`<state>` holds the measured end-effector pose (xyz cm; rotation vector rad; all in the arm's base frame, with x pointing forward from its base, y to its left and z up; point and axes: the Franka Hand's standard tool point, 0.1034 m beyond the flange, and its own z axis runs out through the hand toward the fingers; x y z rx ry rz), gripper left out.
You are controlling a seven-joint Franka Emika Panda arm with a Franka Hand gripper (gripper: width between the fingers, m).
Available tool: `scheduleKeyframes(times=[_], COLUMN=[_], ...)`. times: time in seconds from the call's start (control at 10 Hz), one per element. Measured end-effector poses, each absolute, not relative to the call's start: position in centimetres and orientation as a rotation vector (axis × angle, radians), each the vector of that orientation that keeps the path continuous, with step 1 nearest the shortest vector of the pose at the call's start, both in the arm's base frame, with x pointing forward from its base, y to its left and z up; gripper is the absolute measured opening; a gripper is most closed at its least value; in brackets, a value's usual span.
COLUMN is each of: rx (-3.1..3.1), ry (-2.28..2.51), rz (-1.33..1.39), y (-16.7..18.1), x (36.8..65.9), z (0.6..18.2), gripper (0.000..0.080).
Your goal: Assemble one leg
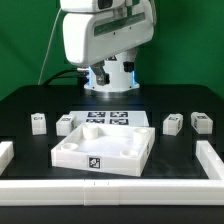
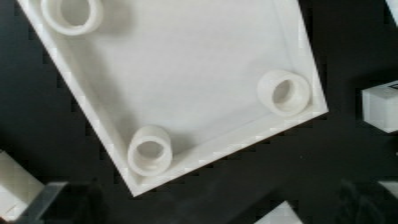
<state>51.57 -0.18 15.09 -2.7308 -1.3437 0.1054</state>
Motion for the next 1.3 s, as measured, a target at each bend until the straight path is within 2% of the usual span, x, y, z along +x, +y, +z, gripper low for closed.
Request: scheduleKeyframes(times=[0.9, 1.3], rx=[-2.727, -2.692], ry=[-1.344, -1.399], rz=[0.113, 0.13], y=[-0.1, 2.1], x=[51.4, 47.6], z=[14.8, 11.6], gripper=[0.065, 0.065])
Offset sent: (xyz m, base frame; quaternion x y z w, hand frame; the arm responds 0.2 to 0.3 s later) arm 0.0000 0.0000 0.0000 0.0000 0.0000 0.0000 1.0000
